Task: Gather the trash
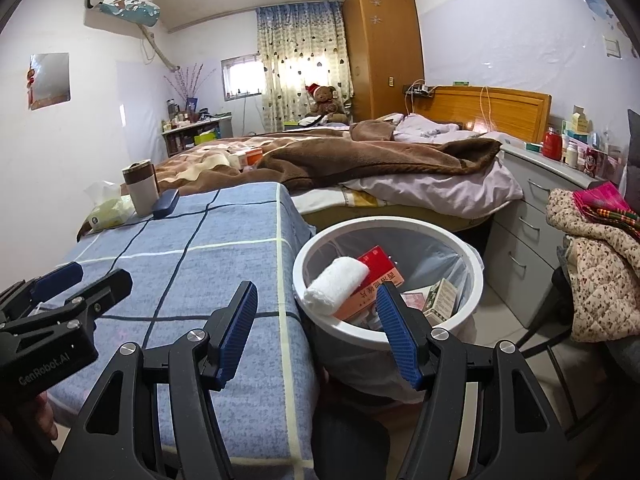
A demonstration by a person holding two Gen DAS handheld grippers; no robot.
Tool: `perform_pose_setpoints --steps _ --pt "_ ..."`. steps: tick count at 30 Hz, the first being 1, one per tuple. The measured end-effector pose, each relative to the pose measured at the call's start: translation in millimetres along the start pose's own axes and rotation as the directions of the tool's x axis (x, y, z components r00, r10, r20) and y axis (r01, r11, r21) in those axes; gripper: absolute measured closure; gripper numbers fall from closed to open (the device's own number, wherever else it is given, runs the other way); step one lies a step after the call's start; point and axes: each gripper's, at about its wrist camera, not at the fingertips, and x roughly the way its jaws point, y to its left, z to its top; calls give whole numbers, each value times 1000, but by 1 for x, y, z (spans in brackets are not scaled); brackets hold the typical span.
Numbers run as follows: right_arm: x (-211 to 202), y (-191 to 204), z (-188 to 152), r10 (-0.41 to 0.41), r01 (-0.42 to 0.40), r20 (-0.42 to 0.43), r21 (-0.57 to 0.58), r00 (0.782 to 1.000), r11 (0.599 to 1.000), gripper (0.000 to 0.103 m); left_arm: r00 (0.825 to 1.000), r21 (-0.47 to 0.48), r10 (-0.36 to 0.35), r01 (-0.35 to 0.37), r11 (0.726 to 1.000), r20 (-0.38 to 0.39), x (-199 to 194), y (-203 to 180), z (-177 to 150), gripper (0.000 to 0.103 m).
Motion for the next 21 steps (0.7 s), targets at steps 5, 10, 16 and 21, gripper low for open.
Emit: perform_pose_setpoints --steps 5,10,16,21 --pt "1 1 -2 6 -6 -6 5 1000 1000 39 1000 5 4 -4 1000 -5 0 -1 -3 23" --pt "0 2 -2 7 -7 -3 6 1000 1000 39 1000 7 1 -1 1000 -12 0 0 -4 23" --pt "-1 2 -3 7 -7 -4 8 1000 1000 39 1000 4 4 -4 1000 -12 -1 1 -3 23" --pt "-3 3 -2 3 -3 1 2 1000 1000 39 1000 5 4 -4 1000 -11 -2 2 -3 23"
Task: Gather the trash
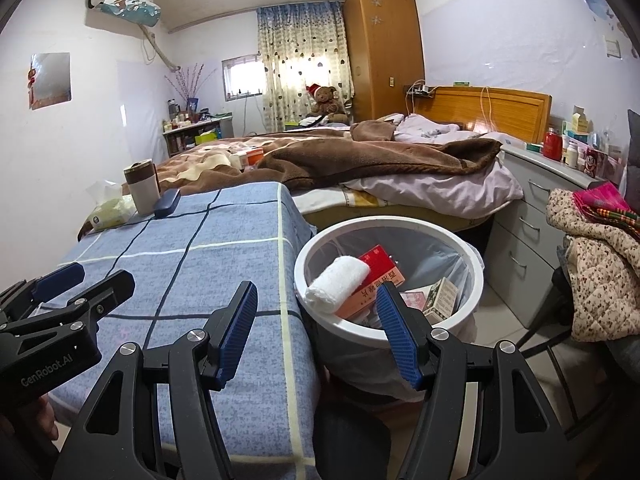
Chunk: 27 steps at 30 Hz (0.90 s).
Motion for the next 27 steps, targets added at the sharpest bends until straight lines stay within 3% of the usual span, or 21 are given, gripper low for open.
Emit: perform_pose_setpoints --steps 27 --pt "-2 2 3 -2 2 9 -12 1000 1000 40 1000 -2 6 -6 1000 5 -5 4 4 23"
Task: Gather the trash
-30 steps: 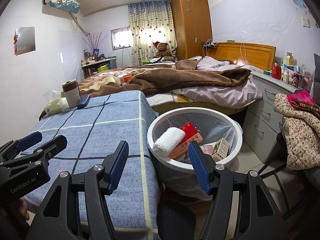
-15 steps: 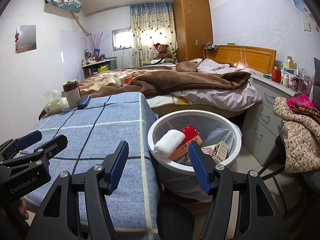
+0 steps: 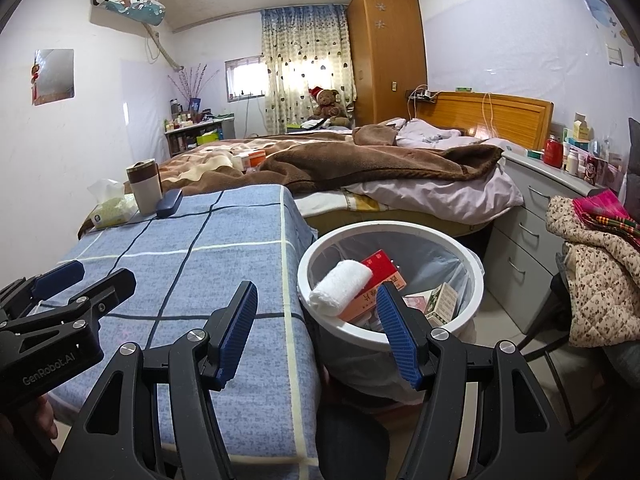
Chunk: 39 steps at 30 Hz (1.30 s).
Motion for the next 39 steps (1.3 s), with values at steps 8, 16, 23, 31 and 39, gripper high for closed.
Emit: perform_pose_setpoints --steps 8,16,23,31,39 --pt "0 0 0 0 0 1 -1 1000 1000 39 1000 -2 0 0 1000 1 0 1 1 23" --pt "0 2 1 1 -1 1 -3 1000 1000 39 1000 -2 0 0 1000 2 -1 1 0 23" --pt "0 2 1 1 -1 1 -3 1000 1000 39 1000 -1 1 -1 1000 2 -1 1 1 23" --pt "0 3 2 1 -1 3 -5 1000 1000 39 1000 -4 7 -7 1000 3 -1 2 0 23" --pt "1 3 1 2 -2 3 -6 1000 1000 39 1000 -8 17 -17 1000 6 -1 4 -2 23"
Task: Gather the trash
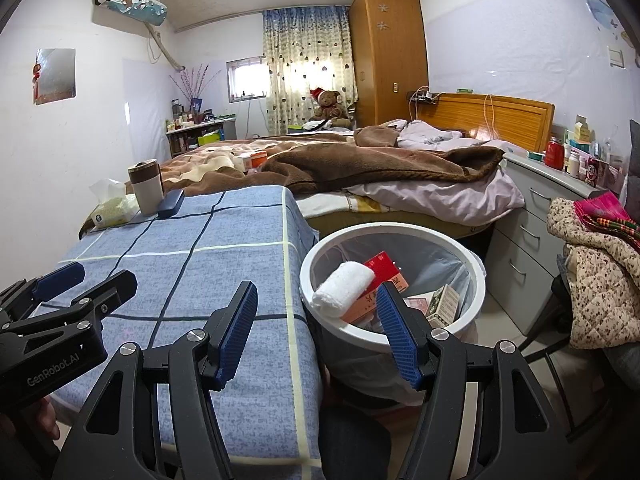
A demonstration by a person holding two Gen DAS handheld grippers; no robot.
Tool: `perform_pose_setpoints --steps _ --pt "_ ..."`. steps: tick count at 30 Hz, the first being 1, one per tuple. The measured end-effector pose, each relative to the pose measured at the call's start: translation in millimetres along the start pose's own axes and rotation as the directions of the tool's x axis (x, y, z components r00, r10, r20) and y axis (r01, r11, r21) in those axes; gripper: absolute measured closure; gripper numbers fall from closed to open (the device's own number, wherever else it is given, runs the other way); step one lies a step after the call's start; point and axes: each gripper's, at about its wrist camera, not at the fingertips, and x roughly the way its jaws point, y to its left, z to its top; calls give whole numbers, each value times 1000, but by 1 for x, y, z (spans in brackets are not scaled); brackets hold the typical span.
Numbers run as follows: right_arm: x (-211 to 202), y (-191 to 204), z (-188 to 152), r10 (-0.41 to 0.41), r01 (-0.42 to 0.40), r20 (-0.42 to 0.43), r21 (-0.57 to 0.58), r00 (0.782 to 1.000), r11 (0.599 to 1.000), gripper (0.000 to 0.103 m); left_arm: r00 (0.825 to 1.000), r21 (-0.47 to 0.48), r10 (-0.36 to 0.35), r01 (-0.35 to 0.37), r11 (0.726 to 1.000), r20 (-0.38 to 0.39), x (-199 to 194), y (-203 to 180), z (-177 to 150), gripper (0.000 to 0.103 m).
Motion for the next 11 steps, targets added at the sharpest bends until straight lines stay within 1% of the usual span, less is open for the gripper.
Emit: perform_pose_setpoints --steps 11 --pt "0 0 0 1 -1 1 -1 1000 1000 39 1000 2 -11 11 1000 -7 3 -6 -2 23"
